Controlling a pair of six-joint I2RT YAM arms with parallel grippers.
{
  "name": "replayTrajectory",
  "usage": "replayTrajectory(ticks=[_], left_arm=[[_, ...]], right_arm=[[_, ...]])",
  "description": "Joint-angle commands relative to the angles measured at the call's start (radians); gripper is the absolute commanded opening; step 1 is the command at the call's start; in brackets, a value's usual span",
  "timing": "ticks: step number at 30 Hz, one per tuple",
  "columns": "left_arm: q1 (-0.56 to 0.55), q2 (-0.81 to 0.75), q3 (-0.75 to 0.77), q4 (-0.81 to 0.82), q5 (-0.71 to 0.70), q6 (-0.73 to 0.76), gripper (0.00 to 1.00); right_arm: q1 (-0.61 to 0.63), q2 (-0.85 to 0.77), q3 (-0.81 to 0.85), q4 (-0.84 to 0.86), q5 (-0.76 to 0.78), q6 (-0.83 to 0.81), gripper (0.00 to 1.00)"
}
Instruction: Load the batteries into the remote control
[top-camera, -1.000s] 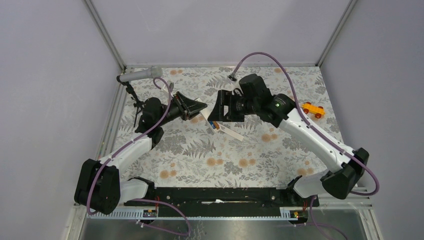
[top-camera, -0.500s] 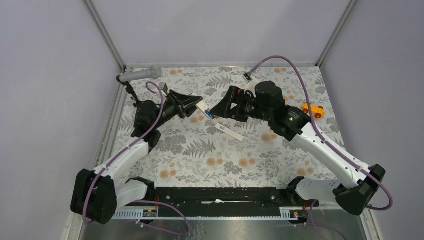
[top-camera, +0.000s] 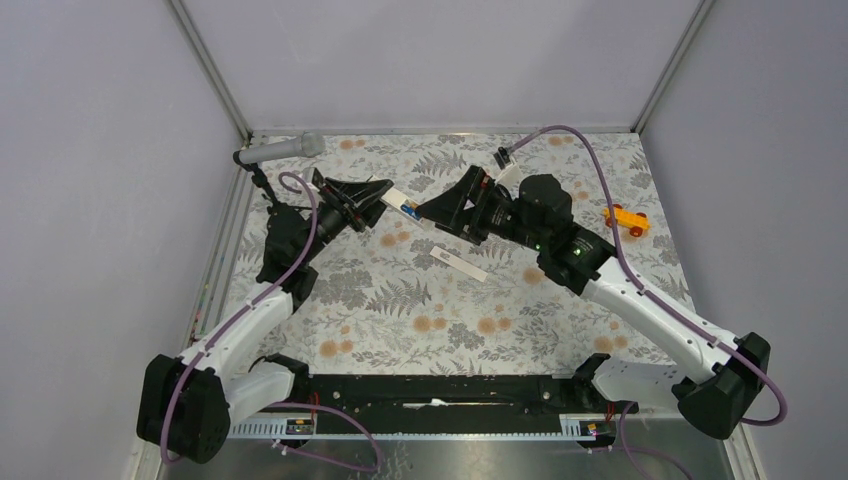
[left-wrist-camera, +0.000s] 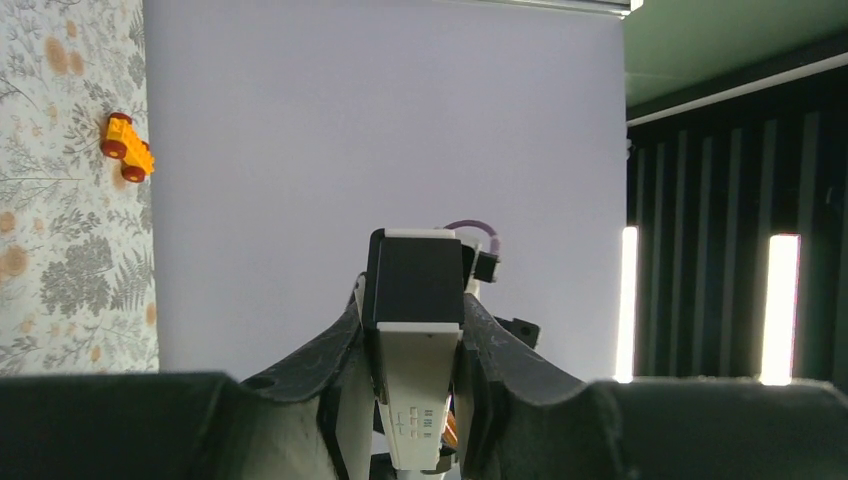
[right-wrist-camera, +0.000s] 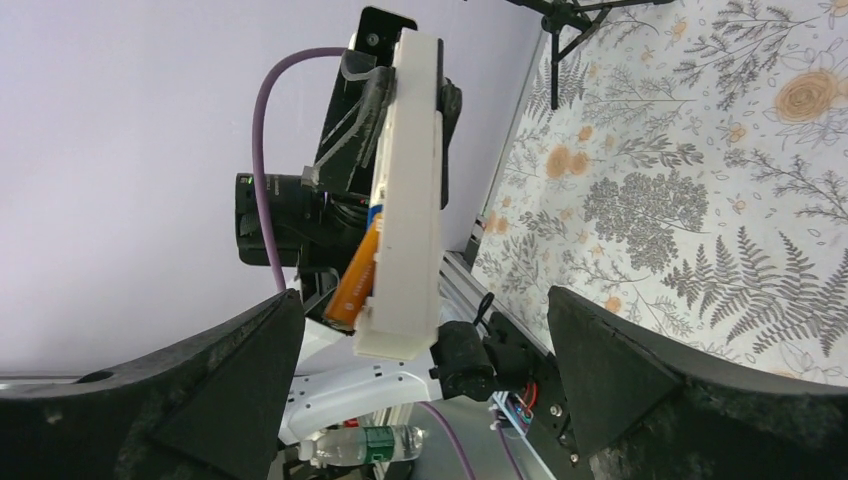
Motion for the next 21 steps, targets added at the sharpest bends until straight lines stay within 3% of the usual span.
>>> replayTrajectory(ticks=[1, 7, 21], left_arm=[[-0.003, -0.054, -0.003, 0.050, -0.074, -0.089, 0.00], [-0.003, -0.072, 0.034, -0.041, -0.077, -0.083, 0.00], [-0.003, -0.068, 0.039, -0.032, -0.086, -0.092, 0.00]], right_arm=[[-0.004, -0.029, -0.040, 0.168, 0.013, 0.068, 0.98], [-0.004, -0.019, -0.062, 0.252, 0.036, 0.077, 0.98], [-0.004, 0.018, -0.069, 0.244, 0.029, 0.072, 0.97]])
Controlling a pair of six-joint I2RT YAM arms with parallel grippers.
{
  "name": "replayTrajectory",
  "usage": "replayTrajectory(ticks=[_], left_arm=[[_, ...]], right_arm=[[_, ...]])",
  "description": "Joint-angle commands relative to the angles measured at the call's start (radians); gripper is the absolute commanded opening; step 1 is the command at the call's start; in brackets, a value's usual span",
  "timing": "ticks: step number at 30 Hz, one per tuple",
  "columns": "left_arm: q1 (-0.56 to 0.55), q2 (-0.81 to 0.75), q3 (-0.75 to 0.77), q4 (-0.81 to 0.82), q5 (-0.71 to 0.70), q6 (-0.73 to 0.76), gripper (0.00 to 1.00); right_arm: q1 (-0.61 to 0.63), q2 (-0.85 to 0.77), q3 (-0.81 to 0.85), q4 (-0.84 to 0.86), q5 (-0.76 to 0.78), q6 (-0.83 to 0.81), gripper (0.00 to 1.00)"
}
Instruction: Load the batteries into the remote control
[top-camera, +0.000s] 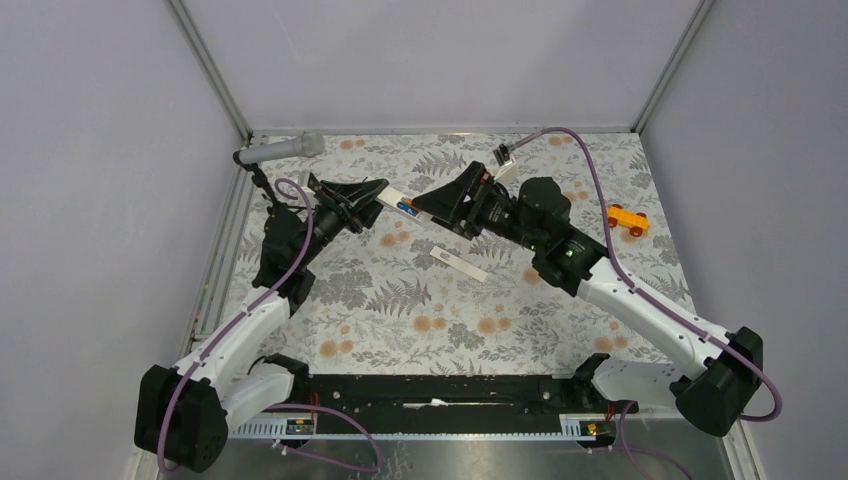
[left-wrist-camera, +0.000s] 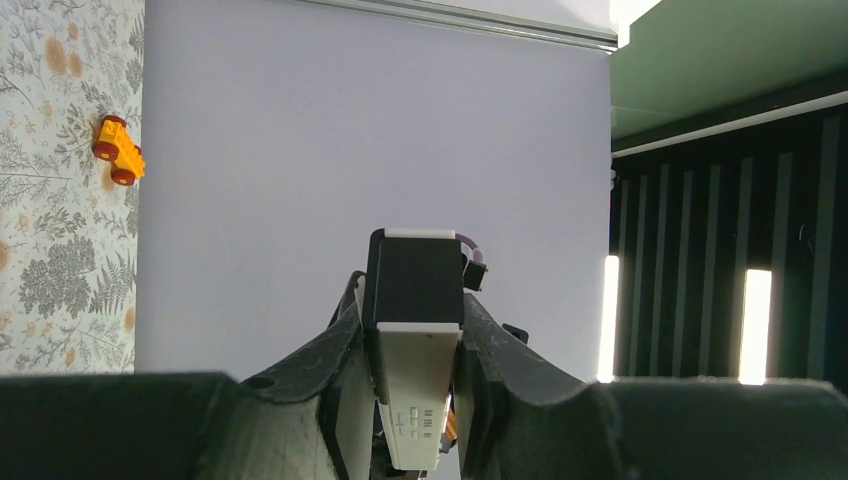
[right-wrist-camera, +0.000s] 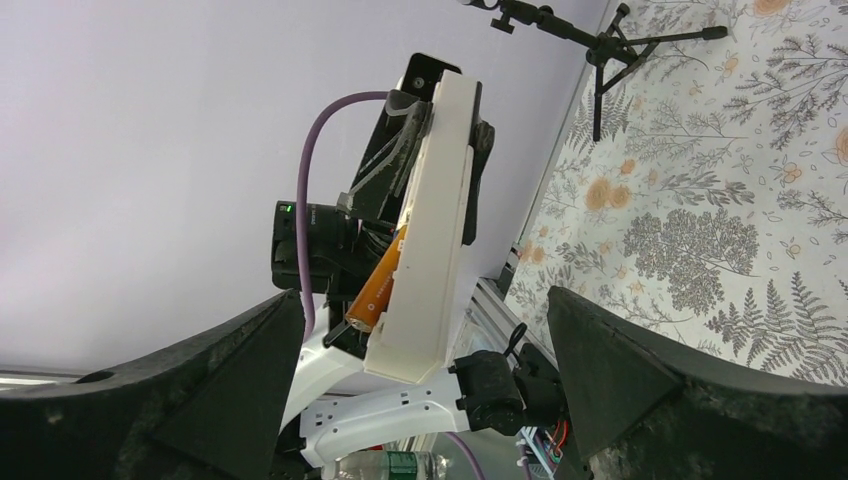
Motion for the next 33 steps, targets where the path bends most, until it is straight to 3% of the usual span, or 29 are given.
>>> replayTrajectory(ticks=[1, 16, 33], left_arm=[[-0.003, -0.018, 0.045, 0.039, -0.034, -0.039, 0.00], [-0.003, -0.018, 0.053, 0.063, -0.030, -0.051, 0.00], [-0.003, -0.025, 0.071, 0.104, -0.034, -0.054, 0.00]], right_arm=[[-0.003, 0.004, -0.005, 0.047, 0.018, 0.001, 0.96], [-0.003, 0.050, -0.016, 0.083, -0.004, 0.040, 0.95], [-0.003, 0.081, -0.017, -0.006, -0.009, 0.073, 0.81]])
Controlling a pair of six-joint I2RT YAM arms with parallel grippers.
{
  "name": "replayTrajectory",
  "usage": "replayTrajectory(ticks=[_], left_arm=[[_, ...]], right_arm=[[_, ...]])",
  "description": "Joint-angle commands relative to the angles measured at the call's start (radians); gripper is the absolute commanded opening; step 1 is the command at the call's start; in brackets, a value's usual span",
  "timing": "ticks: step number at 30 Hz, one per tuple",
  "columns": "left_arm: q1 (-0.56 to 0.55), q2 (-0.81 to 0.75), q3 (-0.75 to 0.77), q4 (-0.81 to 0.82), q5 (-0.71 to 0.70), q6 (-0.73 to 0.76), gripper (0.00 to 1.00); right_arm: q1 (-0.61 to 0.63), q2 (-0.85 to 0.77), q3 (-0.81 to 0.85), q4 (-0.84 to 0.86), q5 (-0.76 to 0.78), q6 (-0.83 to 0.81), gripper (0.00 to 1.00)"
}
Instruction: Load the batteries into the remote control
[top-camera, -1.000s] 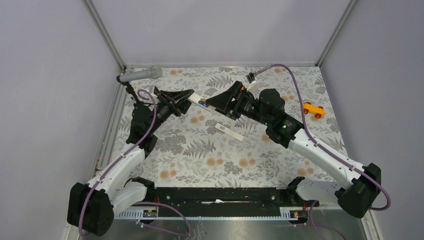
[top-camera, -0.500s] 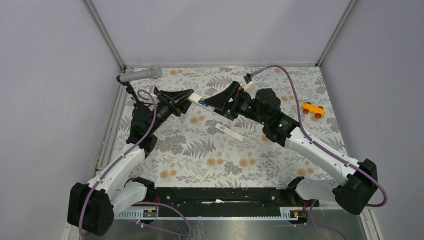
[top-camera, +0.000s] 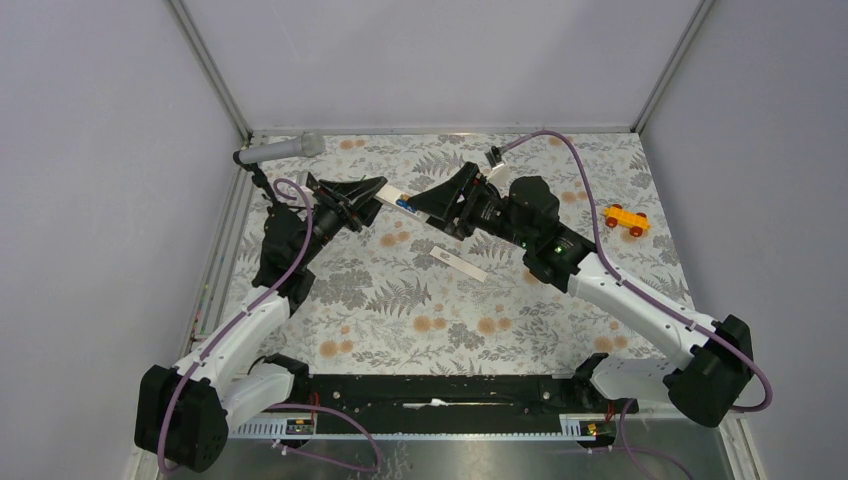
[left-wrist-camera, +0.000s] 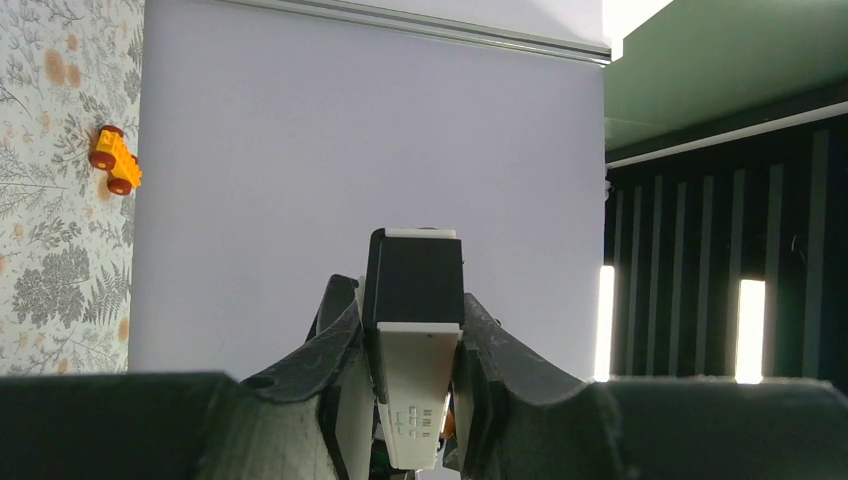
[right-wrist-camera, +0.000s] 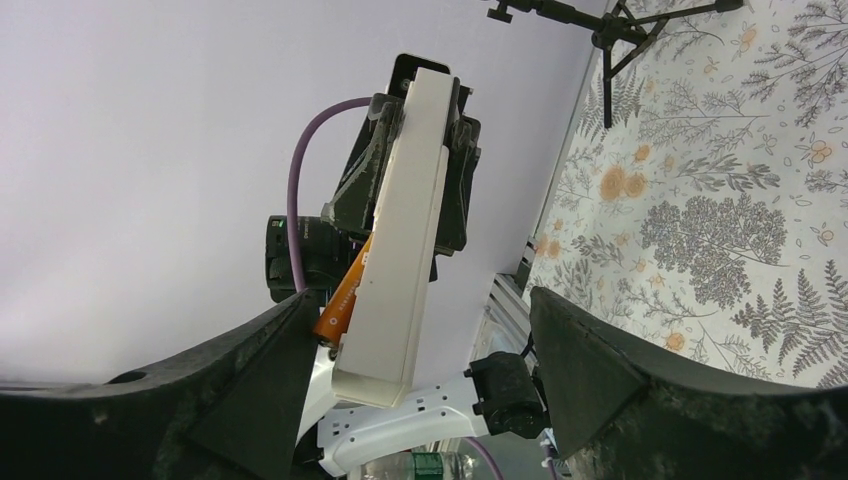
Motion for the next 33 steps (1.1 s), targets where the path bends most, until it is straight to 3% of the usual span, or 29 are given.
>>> replayTrajectory(ticks=[1, 14, 20, 22, 24, 28, 30, 33], left_arm=[[-0.003, -0.027, 0.067, 0.107, -0.010, -0.040, 0.00], [-0.005, -0.019, 0.082, 0.135, 0.000, -0.047, 0.00], [-0.002, -0.025, 0.089, 0.143, 0.002, 0.004, 0.00], [-0.002, -0.027, 0.088, 0.147, 0.005, 0.014, 0.00], [-0.002, -0.031, 0.094, 0.131, 0.009, 0.033, 0.00], [0.003, -0.041, 0.114, 0.040, 0.036, 0.136, 0.00], [0.011, -0.046, 0.118, -0.015, 0.060, 0.217, 0.00], [0.028, -0.045, 0.113, -0.062, 0.104, 0.321, 0.00]], right_arm=[[-0.003, 0.024, -0.001, -0.071, 0.005, 0.003, 0.80], [-0.004, 0.067, 0.026, -0.132, -0.006, 0.005, 0.74], [-0.004, 0.068, 0.050, -0.254, 0.029, 0.021, 0.52], [-0.006, 0.065, 0.058, -0.264, 0.029, 0.016, 0.51], [-0.006, 0.063, 0.062, -0.243, 0.019, 0.009, 0.59], [-0.007, 0.047, 0.066, -0.138, -0.018, -0.032, 0.93], [-0.010, 0.031, 0.063, -0.081, -0.024, -0.057, 0.99], [-0.022, 0.007, 0.040, -0.006, -0.051, -0.061, 1.00]])
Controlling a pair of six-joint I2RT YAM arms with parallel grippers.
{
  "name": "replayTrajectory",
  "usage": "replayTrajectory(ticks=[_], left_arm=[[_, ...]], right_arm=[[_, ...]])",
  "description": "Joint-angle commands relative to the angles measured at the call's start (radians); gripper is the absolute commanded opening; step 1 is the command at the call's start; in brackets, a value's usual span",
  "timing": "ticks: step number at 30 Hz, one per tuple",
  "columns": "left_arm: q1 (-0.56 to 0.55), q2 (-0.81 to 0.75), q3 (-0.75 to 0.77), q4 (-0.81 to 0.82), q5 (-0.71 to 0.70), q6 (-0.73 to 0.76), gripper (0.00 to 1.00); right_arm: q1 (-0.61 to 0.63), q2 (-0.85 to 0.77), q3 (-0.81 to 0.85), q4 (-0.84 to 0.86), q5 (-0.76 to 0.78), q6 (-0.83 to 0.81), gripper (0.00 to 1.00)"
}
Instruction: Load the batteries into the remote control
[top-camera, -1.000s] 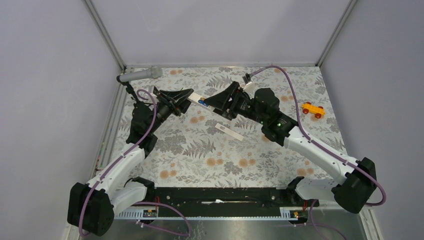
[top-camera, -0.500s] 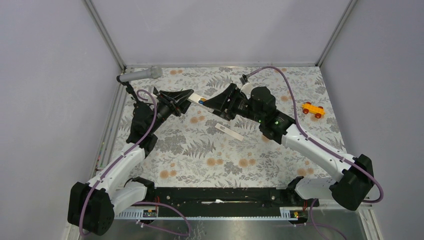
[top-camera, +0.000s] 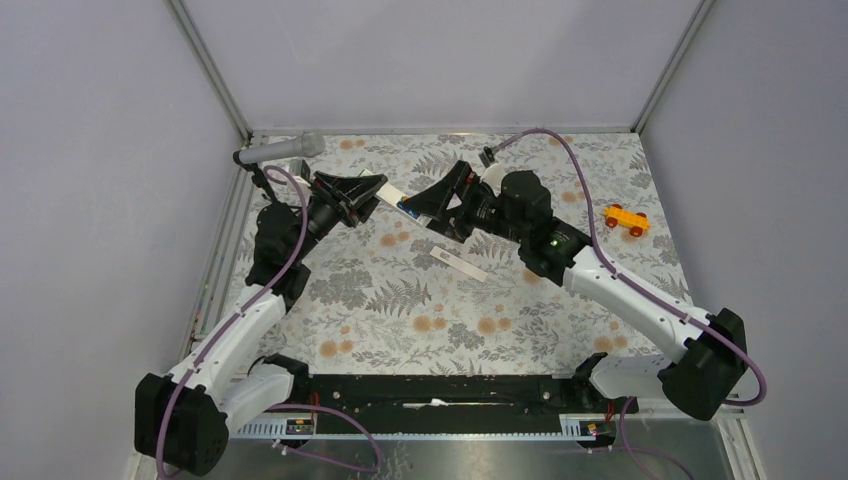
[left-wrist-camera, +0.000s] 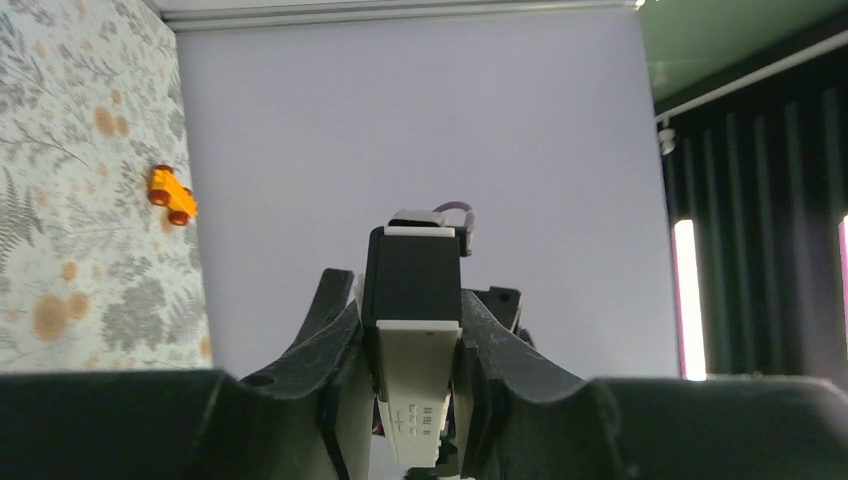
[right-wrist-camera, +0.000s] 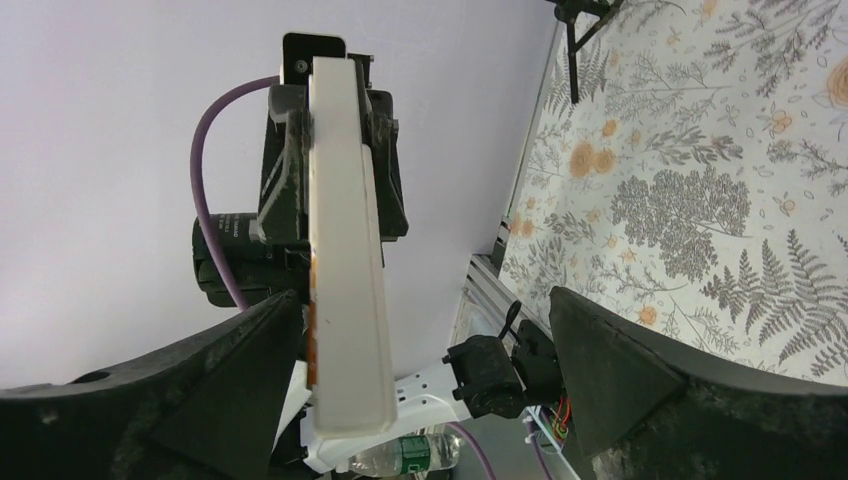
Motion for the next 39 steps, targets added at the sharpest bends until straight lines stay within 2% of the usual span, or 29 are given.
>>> replayTrajectory(ticks=[1, 6, 13, 19, 26, 28, 30, 32, 37, 39], left_arm=[[0.019, -0.034, 0.051, -0.011, 0.088, 0.159, 0.00], [0.041, -0.003, 0.062, 0.041, 0.183, 0.212, 0.00], [0.060, 0.008, 0.102, 0.005, 0.238, 0.300, 0.00], [0.076, 0.018, 0.122, 0.025, 0.274, 0.275, 0.00], [0.083, 0.012, 0.117, 0.001, 0.286, 0.304, 0.00], [0.083, 0.013, 0.117, 0.004, 0.283, 0.300, 0.00], [0.083, 0.017, 0.120, 0.006, 0.282, 0.295, 0.00], [0.083, 0.022, 0.121, 0.006, 0.279, 0.287, 0.00], [0.084, 0.032, 0.122, 0.008, 0.278, 0.277, 0.00], [0.086, 0.033, 0.122, 0.009, 0.276, 0.275, 0.00]], right_arm=[[-0.024, -0.036, -0.015, 0.120, -0.040, -0.042, 0.99], [-0.035, -0.025, -0.044, 0.204, -0.111, -0.029, 1.00], [-0.038, -0.024, -0.068, 0.221, -0.158, -0.093, 0.98], [-0.051, -0.030, -0.079, 0.265, -0.240, -0.175, 0.82], [-0.067, -0.027, -0.111, 0.325, -0.263, -0.069, 0.62], [-0.067, -0.021, -0.115, 0.335, -0.277, -0.070, 0.61], [-0.067, -0.022, -0.123, 0.364, -0.304, -0.084, 0.68], [-0.067, -0.030, -0.130, 0.385, -0.321, -0.106, 0.70], [-0.068, -0.029, -0.111, 0.337, -0.330, -0.136, 0.49], [-0.067, -0.026, -0.111, 0.337, -0.332, -0.136, 0.45]])
